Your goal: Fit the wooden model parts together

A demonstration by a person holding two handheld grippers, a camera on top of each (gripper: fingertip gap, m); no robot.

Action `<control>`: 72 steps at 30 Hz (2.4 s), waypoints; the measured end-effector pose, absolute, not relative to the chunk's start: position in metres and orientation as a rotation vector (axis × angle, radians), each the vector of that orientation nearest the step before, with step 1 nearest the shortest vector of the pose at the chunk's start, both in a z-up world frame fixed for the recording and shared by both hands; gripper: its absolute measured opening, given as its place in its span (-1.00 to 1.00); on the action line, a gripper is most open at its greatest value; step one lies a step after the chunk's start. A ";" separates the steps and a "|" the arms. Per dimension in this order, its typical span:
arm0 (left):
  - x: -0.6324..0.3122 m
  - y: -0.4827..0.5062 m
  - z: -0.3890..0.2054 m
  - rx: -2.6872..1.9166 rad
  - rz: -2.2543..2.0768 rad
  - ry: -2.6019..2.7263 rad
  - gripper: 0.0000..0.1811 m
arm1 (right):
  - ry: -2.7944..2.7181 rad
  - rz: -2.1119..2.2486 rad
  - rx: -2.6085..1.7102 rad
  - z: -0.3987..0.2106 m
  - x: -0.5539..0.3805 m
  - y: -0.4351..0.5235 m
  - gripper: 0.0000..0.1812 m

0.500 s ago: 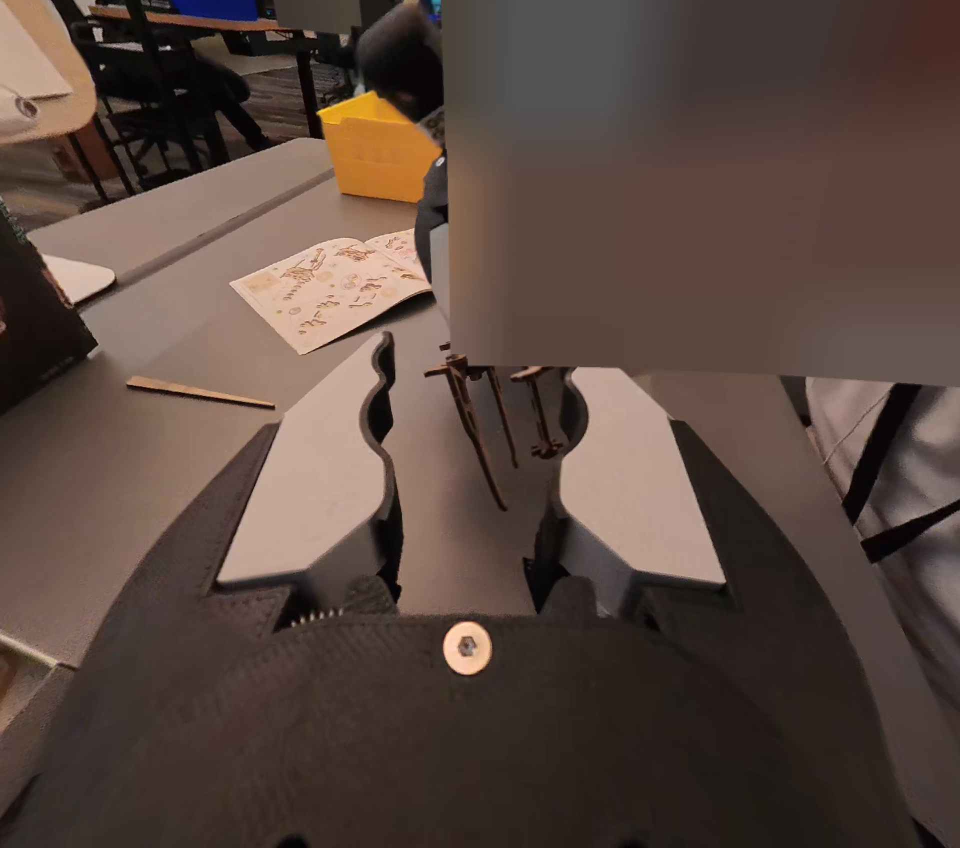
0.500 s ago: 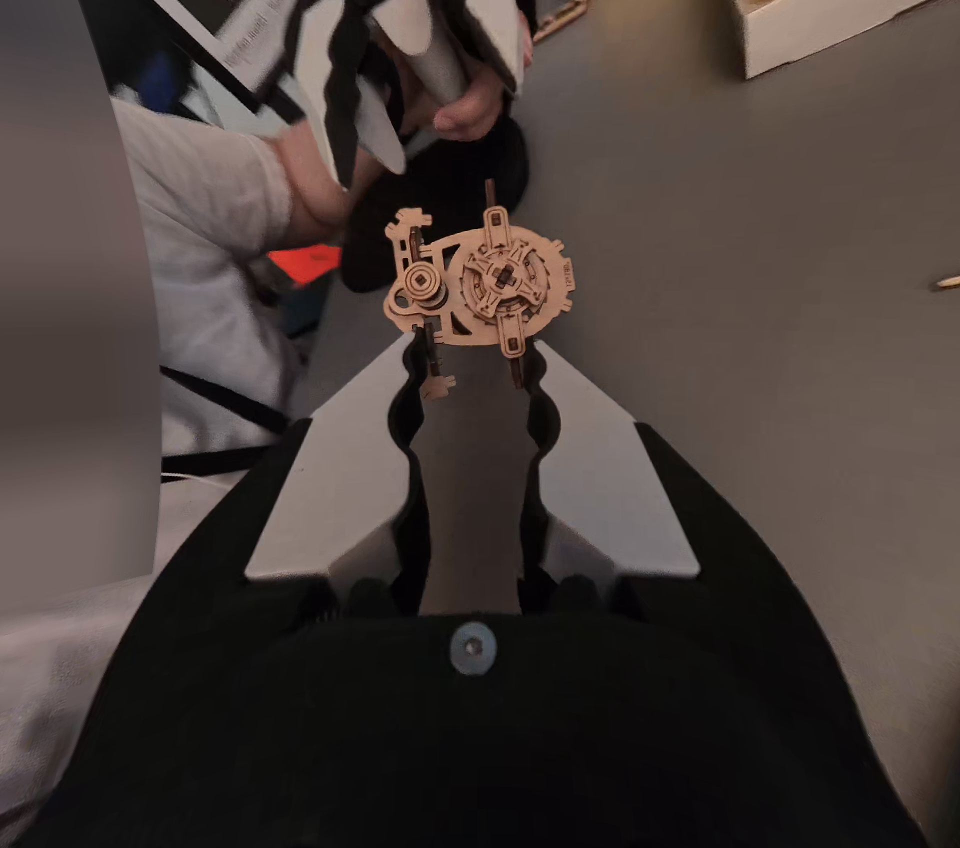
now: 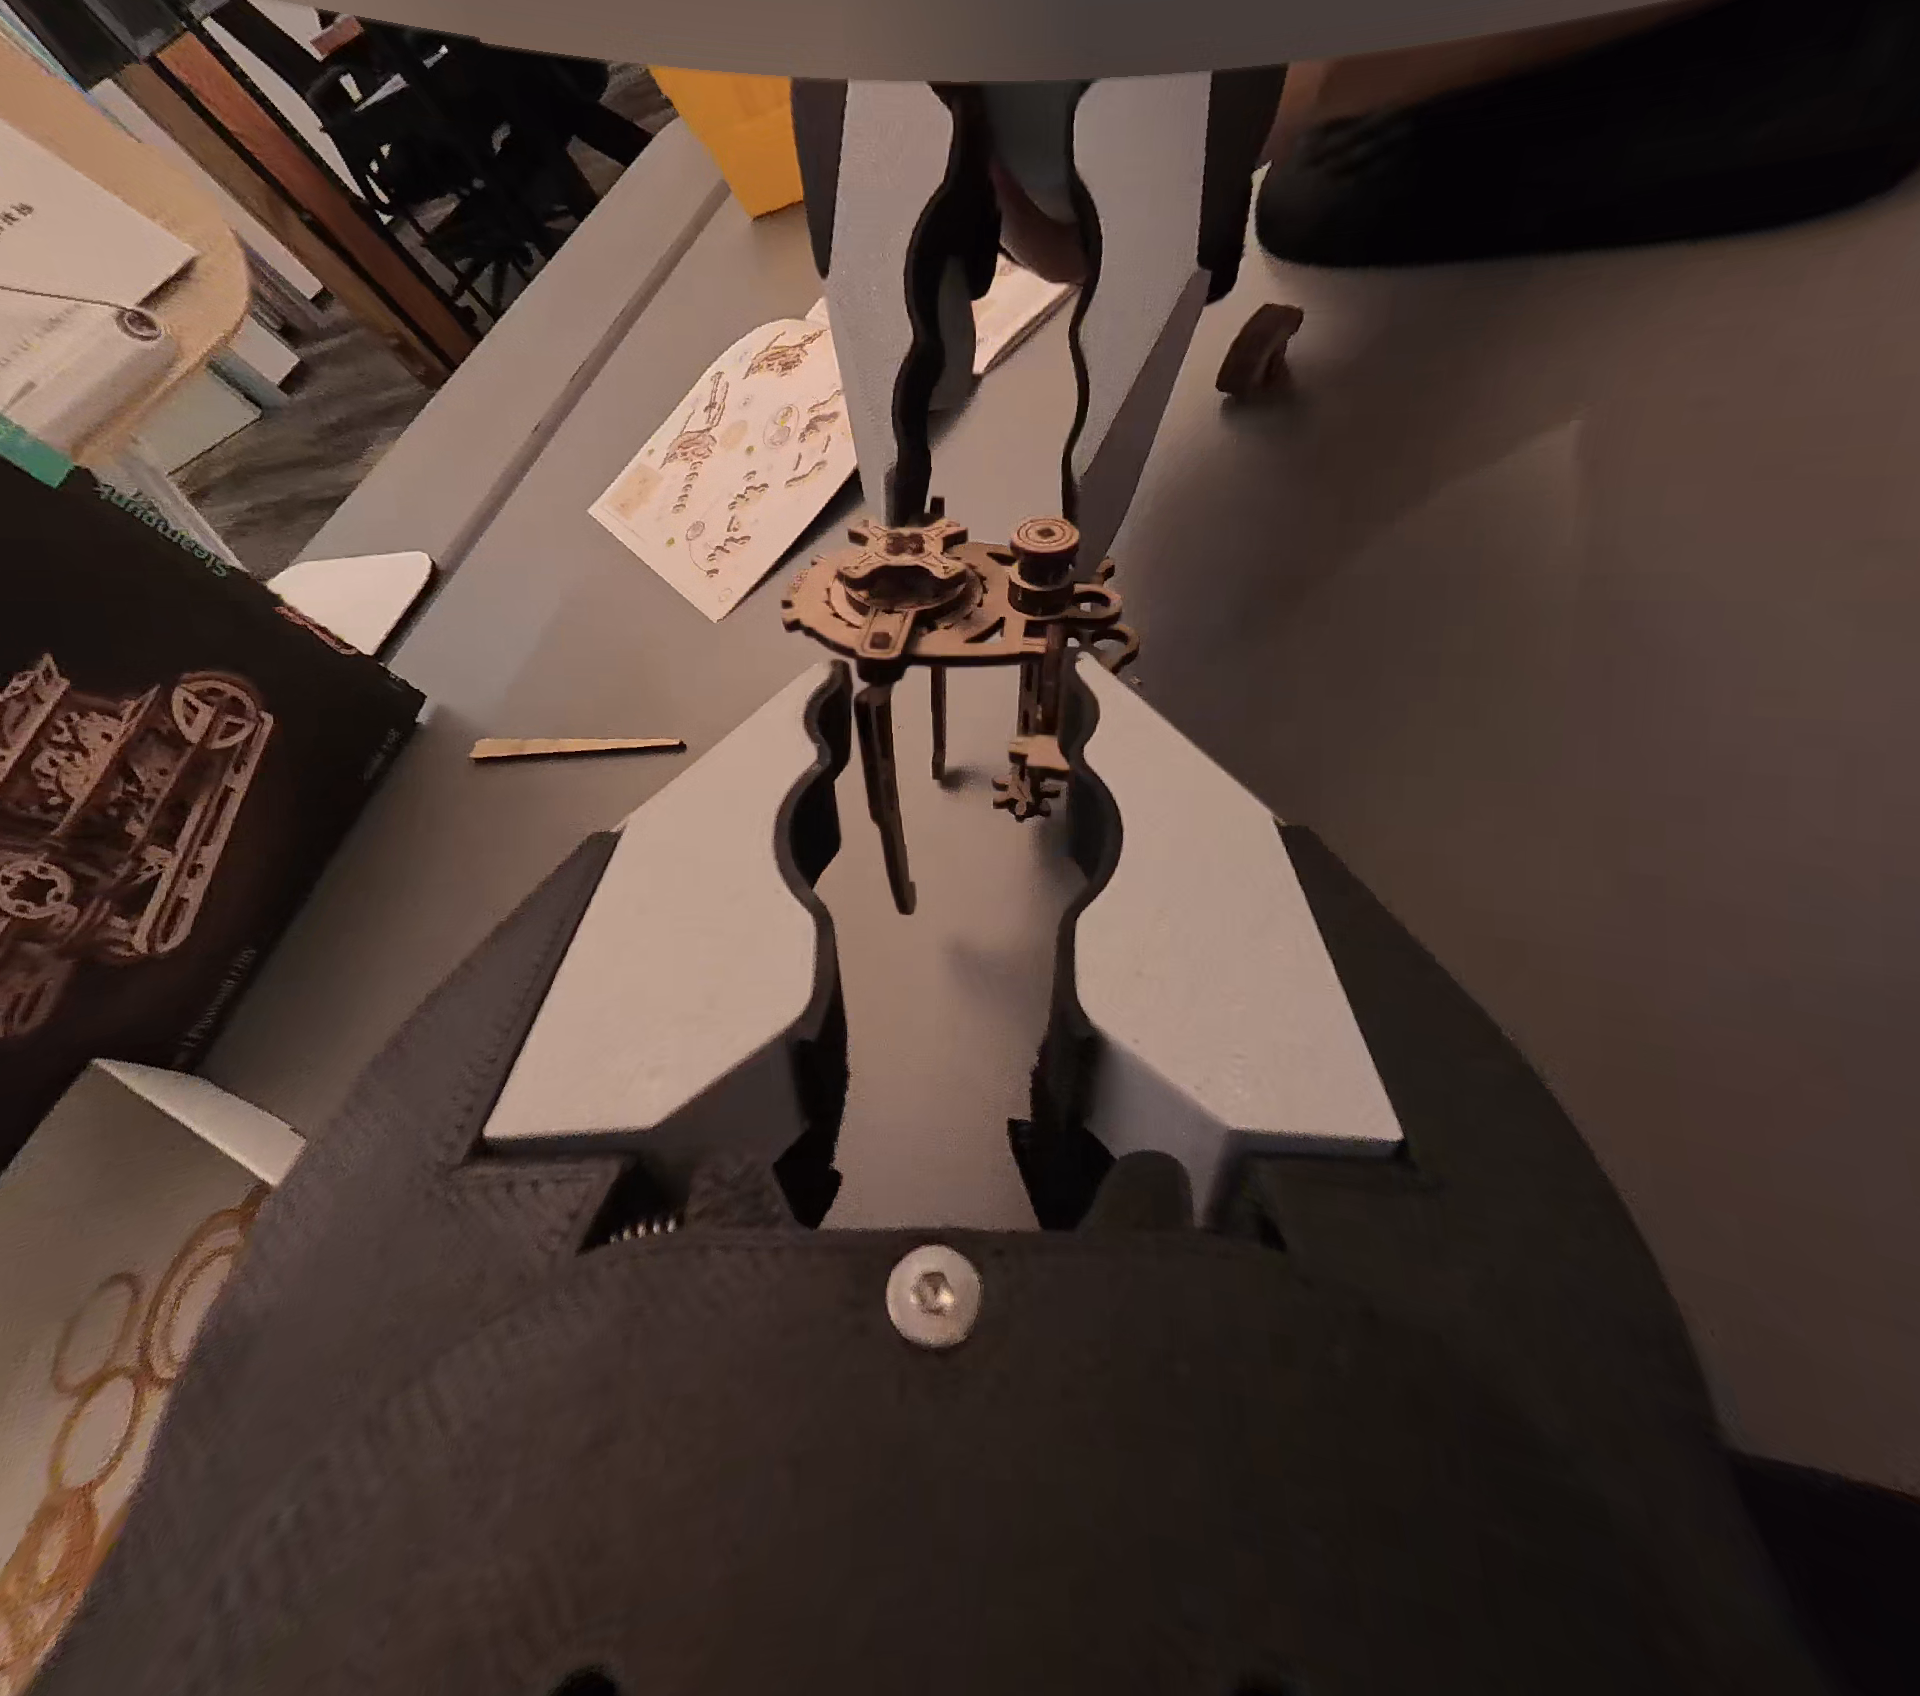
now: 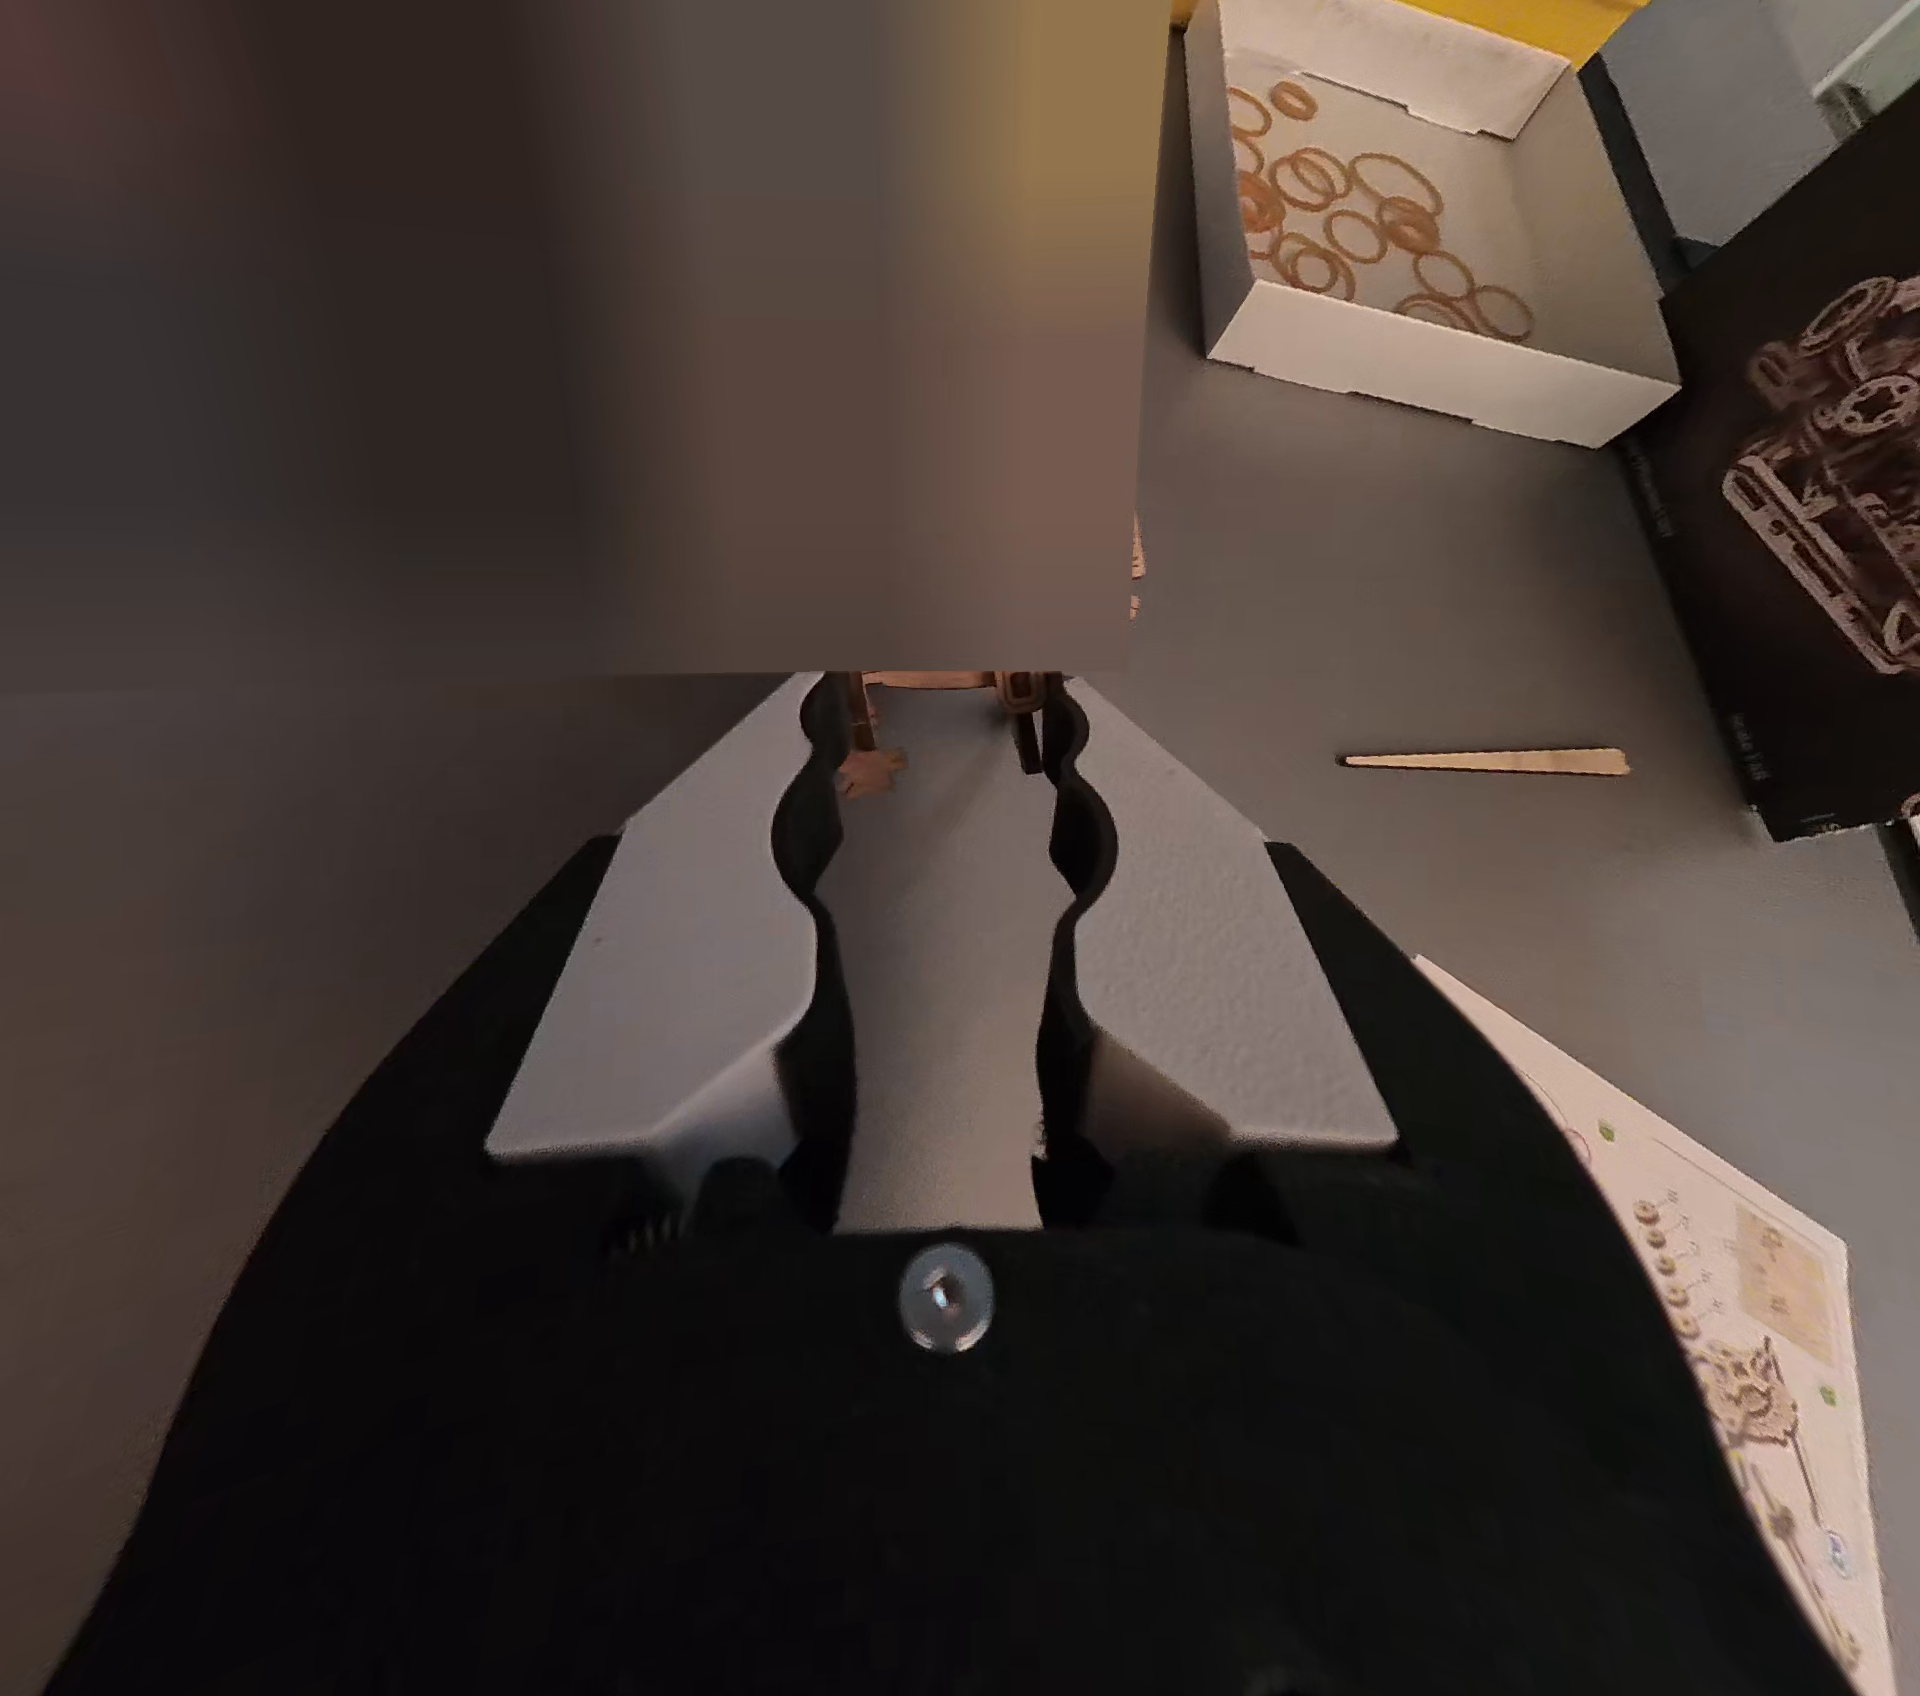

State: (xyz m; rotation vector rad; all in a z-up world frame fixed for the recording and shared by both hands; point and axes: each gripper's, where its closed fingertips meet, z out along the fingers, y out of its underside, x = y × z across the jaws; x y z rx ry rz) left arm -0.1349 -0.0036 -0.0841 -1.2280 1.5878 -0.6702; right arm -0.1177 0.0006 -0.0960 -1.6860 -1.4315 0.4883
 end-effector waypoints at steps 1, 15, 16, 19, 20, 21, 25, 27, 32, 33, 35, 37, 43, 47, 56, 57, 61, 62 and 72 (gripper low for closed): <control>-0.134 -0.004 -0.086 -1.226 -0.657 1.595 -0.56 | -1.440 0.476 -1.681 -0.097 -0.119 0.000 -0.60; -0.134 -0.001 -0.087 -1.255 -0.688 1.567 -0.60 | -1.416 0.501 -1.672 -0.096 -0.119 0.004 -0.60; -0.134 -0.001 -0.087 -1.250 -0.683 1.566 -0.60 | -1.419 0.487 -1.659 -0.096 -0.118 0.004 -0.60; -0.133 -0.001 -0.086 -1.235 -0.671 1.564 -0.60 | -1.419 0.469 -1.633 -0.094 -0.118 0.004 -0.60; -0.134 -0.001 -0.085 -1.232 -0.674 1.560 -0.60 | -1.416 0.468 -1.626 -0.093 -0.119 0.005 -0.60; -0.134 -0.001 -0.084 -1.225 -0.677 1.556 -0.60 | -1.414 0.466 -1.616 -0.092 -0.119 0.004 -0.60; -0.135 -0.004 -0.078 -1.157 -0.654 1.550 -0.60 | -1.435 0.389 -1.545 -0.085 -0.119 0.002 -0.60; -0.135 -0.004 -0.078 -1.135 -0.612 1.555 -0.60 | -1.444 0.333 -1.531 -0.085 -0.119 0.002 -0.61; -0.134 -0.006 -0.075 -1.119 -0.611 1.550 -0.60 | -1.440 0.321 -1.541 -0.083 -0.118 -0.001 -0.61; -0.134 -0.006 -0.076 -1.112 -0.600 1.553 -0.60 | -1.439 0.317 -1.543 -0.083 -0.118 0.000 -0.61; -0.135 -0.007 -0.078 -1.110 -0.589 1.564 -0.60 | -1.447 0.326 -1.558 -0.086 -0.119 -0.001 -0.61; -0.134 -0.008 -0.078 -1.109 -0.586 1.566 -0.60 | -1.444 0.343 -1.563 -0.087 -0.118 -0.002 -0.61; -0.134 -0.007 -0.079 -1.097 -0.536 1.572 -0.59 | -1.447 0.345 -1.563 -0.089 -0.118 0.000 -0.60; -0.134 -0.003 -0.078 -1.113 -0.530 1.562 -0.60 | -1.433 0.378 -1.554 -0.087 -0.118 0.003 -0.59; -0.134 -0.005 -0.089 -1.121 -0.493 1.615 -0.60 | -1.472 0.449 -1.595 -0.096 -0.118 -0.001 -0.61; -0.134 -0.005 -0.090 -1.122 -0.489 1.615 -0.59 | -1.478 0.430 -1.593 -0.097 -0.118 -0.001 -0.61; -0.133 -0.007 -0.093 -1.135 -0.508 1.625 -0.59 | -1.489 0.420 -1.612 -0.100 -0.117 -0.002 -0.62; -0.133 -0.007 -0.091 -1.128 -0.505 1.619 -0.59 | -1.480 0.423 -1.605 -0.098 -0.117 -0.002 -0.63; -0.132 -0.005 -0.084 -1.181 -0.596 1.573 -0.60 | -1.436 0.514 -1.601 -0.091 -0.116 0.001 -0.61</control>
